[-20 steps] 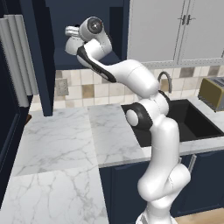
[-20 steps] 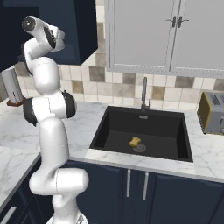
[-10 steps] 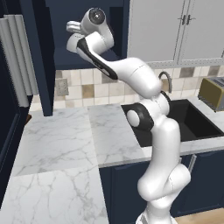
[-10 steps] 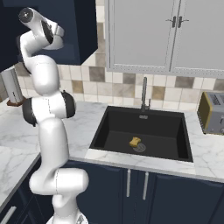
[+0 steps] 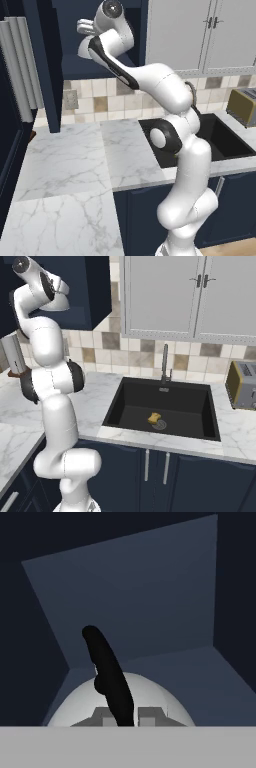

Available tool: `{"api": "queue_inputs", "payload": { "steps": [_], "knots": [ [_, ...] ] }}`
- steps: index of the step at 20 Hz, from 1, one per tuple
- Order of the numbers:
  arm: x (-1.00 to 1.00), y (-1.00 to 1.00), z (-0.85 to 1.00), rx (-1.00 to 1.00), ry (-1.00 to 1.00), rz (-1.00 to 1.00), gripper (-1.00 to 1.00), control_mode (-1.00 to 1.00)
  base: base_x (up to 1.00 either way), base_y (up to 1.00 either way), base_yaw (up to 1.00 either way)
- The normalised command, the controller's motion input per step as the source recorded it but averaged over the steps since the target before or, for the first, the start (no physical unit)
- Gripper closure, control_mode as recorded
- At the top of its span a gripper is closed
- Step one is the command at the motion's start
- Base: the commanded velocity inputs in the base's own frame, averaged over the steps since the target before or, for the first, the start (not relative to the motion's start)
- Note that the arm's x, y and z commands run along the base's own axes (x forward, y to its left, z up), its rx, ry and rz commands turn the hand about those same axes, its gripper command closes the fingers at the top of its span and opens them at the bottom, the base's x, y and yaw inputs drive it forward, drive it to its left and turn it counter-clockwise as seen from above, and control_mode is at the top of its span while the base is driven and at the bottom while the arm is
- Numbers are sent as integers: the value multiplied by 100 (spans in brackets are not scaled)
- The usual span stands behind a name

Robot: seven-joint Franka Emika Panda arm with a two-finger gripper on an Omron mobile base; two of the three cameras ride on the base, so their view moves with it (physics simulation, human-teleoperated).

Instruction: Open the cabinet, pick the kettle from the cabinet, and place it in the sink.

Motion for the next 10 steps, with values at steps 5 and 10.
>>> {"api": "queue_inputs", "payload": {
  "steps": [5, 10],
  "knots": [
    [-47, -7, -2, 0, 0, 0, 100, -100, 0, 0, 0],
    [-47, -13, 0, 0, 0, 0, 100, -100, 0, 0, 0]
  ]
}}
